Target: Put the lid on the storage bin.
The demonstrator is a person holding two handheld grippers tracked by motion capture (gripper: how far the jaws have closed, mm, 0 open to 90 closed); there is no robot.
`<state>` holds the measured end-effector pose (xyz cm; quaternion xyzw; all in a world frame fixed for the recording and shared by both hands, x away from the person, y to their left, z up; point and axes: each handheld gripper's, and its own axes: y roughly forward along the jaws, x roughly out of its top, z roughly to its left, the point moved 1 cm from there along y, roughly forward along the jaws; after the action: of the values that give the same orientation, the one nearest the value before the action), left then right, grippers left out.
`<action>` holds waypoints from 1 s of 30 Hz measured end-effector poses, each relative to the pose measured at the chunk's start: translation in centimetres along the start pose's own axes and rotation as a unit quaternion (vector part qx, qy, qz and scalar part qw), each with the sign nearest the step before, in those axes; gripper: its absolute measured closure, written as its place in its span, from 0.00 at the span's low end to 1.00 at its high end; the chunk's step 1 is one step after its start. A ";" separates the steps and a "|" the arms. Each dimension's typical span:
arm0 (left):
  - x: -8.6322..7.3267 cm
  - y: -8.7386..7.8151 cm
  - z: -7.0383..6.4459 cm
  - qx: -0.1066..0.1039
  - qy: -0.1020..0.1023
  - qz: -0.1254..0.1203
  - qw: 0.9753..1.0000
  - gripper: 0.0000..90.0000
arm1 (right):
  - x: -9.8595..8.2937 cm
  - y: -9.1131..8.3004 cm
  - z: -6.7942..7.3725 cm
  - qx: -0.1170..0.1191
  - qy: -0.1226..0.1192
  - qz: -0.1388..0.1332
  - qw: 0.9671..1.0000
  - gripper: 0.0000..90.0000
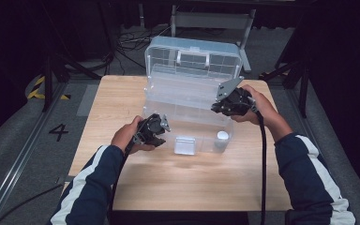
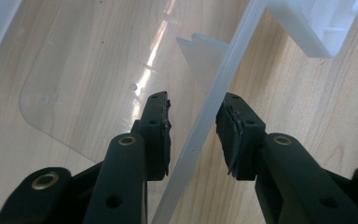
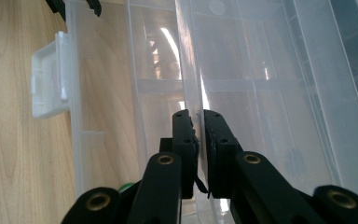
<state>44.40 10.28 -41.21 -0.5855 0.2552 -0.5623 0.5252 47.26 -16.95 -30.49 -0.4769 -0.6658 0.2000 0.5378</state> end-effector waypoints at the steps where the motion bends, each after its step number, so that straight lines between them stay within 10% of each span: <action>1: 0.0 0.0 0.0 0.000 0.001 -0.001 1.000 0.72 | -0.1 0.0 0.1 0.001 0.000 -0.002 1.000 0.94; 30: -0.6 -0.6 -0.3 0.012 -0.016 -0.042 0.999 0.71 | -0.9 0.0 0.7 0.005 0.013 -0.026 1.000 0.93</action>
<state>43.83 10.93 -40.99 -0.5983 0.2153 -0.5777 0.5119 46.63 -17.55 -31.24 -0.4588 -0.6702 0.1832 0.5539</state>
